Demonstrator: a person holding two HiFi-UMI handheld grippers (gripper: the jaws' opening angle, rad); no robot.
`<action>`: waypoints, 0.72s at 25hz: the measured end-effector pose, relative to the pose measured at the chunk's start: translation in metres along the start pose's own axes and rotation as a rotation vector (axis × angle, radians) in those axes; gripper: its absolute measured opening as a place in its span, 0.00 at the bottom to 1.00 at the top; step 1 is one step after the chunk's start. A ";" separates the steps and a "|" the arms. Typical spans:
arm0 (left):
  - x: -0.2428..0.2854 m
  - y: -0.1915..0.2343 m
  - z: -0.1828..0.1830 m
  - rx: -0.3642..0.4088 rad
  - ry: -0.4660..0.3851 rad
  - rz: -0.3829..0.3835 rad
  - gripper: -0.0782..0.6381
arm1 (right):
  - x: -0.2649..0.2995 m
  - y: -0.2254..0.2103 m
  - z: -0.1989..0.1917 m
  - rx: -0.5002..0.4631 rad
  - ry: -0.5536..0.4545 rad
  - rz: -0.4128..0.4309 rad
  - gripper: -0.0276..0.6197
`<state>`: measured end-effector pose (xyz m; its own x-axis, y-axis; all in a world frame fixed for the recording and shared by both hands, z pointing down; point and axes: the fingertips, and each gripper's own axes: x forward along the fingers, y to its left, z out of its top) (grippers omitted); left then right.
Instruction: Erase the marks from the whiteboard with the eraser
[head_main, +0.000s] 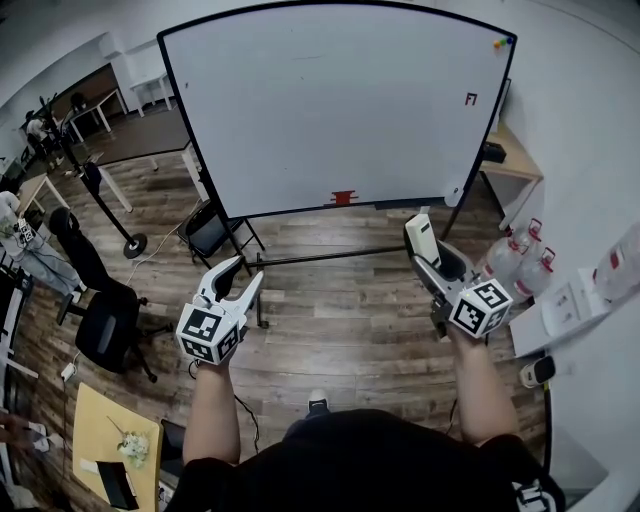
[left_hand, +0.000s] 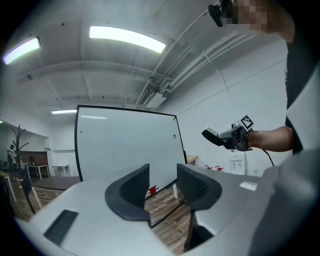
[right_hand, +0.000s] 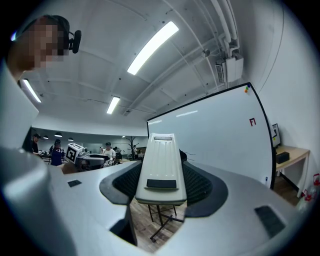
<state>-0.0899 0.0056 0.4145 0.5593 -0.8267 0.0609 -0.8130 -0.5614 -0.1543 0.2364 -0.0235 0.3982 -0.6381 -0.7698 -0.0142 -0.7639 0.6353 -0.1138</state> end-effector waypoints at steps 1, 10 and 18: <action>0.003 0.003 -0.001 -0.001 0.000 -0.001 0.36 | 0.004 -0.002 0.000 0.002 0.001 -0.002 0.43; 0.021 0.035 -0.015 -0.016 0.012 -0.011 0.36 | 0.039 -0.007 -0.008 0.009 0.011 -0.010 0.43; 0.035 0.062 -0.023 -0.026 0.012 -0.023 0.36 | 0.065 -0.009 -0.011 0.010 0.021 -0.021 0.43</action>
<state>-0.1247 -0.0589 0.4293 0.5758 -0.8141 0.0757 -0.8042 -0.5807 -0.1266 0.2004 -0.0789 0.4088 -0.6241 -0.7813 0.0095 -0.7761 0.6185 -0.1233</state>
